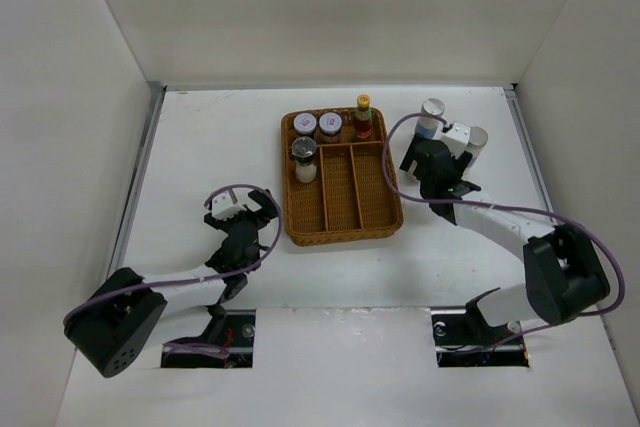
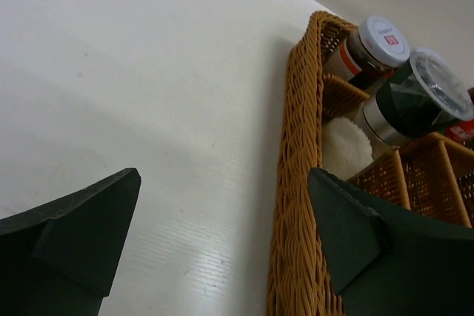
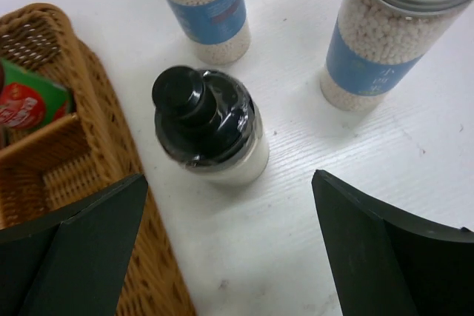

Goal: Organize the condiment bottles

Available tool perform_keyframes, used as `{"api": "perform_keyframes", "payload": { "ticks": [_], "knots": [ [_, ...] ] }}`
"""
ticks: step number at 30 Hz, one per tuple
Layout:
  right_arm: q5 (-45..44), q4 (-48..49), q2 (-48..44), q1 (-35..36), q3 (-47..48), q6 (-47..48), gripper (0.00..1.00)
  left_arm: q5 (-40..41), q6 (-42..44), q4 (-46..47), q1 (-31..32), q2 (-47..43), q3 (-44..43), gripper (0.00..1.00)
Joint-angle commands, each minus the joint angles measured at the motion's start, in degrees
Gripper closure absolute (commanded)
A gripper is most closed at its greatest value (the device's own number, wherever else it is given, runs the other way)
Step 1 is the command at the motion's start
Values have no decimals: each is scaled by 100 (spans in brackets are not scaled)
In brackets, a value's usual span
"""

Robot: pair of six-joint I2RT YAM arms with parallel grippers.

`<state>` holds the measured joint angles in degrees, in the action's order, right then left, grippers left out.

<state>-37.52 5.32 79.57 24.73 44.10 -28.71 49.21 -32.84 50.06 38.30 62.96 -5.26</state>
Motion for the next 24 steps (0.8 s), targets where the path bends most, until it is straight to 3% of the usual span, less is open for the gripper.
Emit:
{"api": "perform_keyframes", "payload": {
  "ticks": [1,10,15,18,24],
  "knots": [
    [-151,4,312,-113,529,304,0,-324,-372,679,-21,138,33,0],
    [157,215,1139,-429,1110,603,0,-316,-399,671,59,155,34,0],
    [368,250,1342,-527,1145,516,20,-324,-407,706,41,261,-2,0],
    [254,329,1097,-491,988,498,48,-351,-416,707,6,339,-19,0],
    [-246,400,-247,-62,679,848,52,-386,-434,724,-3,375,-46,0]
  ]
}}
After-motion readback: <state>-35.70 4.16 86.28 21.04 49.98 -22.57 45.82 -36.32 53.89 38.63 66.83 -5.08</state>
